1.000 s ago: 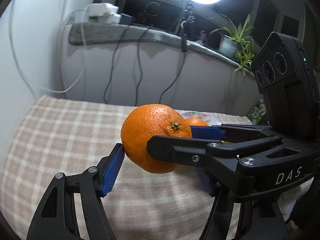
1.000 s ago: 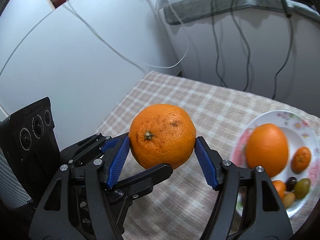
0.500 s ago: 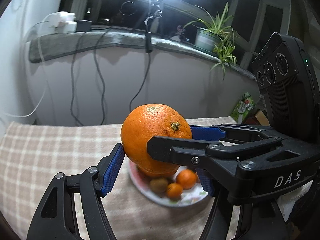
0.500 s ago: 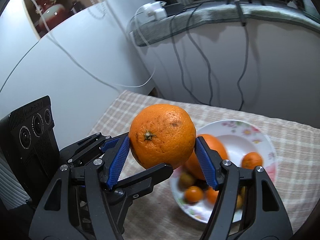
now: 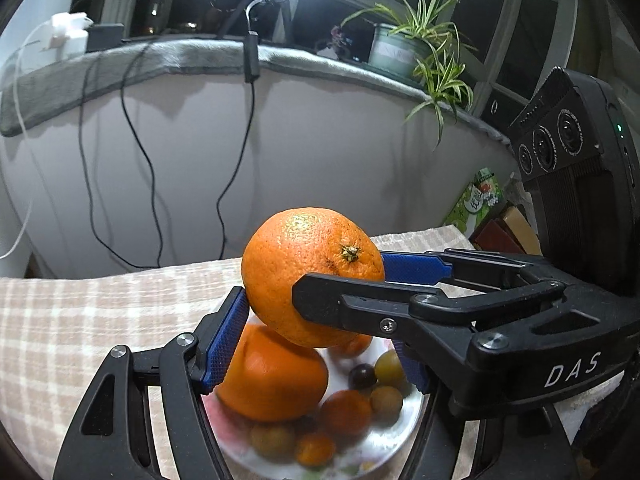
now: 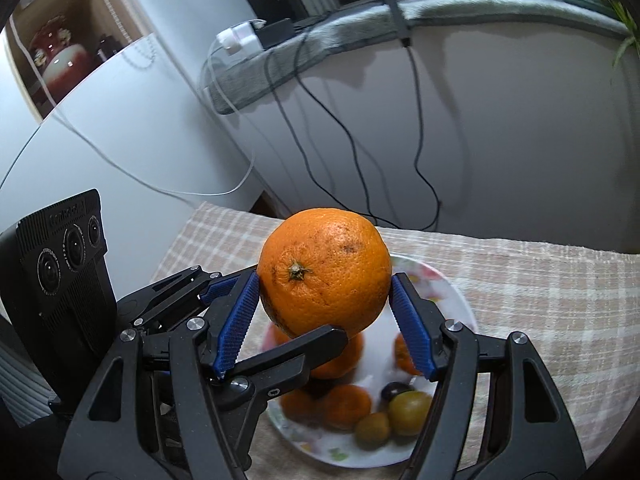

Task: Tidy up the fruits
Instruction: 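Carry the big orange with the right tool over the white plate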

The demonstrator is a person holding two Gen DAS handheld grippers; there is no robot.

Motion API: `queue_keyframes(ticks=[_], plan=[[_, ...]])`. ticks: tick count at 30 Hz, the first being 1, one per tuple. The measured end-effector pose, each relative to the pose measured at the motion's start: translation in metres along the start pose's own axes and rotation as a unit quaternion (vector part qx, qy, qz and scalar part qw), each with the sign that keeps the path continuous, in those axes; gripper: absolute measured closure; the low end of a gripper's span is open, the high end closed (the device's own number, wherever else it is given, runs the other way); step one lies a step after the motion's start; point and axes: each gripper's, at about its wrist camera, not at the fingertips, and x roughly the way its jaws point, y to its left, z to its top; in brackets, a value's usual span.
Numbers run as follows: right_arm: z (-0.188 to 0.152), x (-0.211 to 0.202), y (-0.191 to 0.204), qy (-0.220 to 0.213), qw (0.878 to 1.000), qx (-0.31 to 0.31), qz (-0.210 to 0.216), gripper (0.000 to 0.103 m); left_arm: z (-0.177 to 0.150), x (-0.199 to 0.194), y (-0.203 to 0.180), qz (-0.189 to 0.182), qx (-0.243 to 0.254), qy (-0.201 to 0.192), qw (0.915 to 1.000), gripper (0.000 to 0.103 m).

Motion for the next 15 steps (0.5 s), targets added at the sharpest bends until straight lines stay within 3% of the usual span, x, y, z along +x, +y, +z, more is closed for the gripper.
queue_keyframes(ticks=[15], plan=[[0.008,0.029,-0.039,0.012,0.999,0.035,-0.009,0.033,0.003,0.038,0.002,0.009,0.003,0.038,0.9992,0.035]])
